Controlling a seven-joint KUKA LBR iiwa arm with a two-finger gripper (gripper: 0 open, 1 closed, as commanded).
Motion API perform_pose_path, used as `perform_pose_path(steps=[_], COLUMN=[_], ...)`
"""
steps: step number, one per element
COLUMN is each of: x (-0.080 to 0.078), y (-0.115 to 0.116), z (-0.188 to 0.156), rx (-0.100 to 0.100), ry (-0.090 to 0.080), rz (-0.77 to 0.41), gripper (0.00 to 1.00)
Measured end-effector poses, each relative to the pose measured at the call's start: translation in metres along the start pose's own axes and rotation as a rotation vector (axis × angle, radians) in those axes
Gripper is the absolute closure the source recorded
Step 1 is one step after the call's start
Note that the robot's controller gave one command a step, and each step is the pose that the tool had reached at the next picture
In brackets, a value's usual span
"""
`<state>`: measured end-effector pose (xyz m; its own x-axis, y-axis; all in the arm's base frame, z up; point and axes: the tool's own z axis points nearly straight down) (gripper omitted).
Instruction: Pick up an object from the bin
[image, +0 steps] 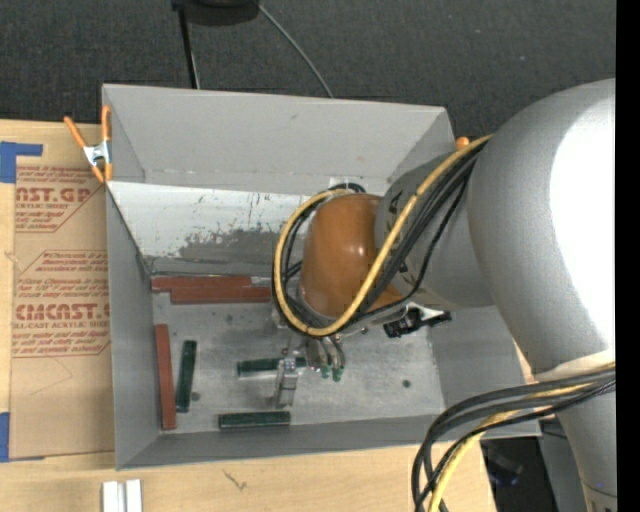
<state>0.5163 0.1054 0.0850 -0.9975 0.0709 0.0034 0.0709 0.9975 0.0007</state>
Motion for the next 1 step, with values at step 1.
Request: perform_pose_path(steps=[1], x=[0.0122], y=[0.005], z=[-0.0138], rx=[0.0], ry=[-0.002], rz=[0.169], gripper=[0.0])
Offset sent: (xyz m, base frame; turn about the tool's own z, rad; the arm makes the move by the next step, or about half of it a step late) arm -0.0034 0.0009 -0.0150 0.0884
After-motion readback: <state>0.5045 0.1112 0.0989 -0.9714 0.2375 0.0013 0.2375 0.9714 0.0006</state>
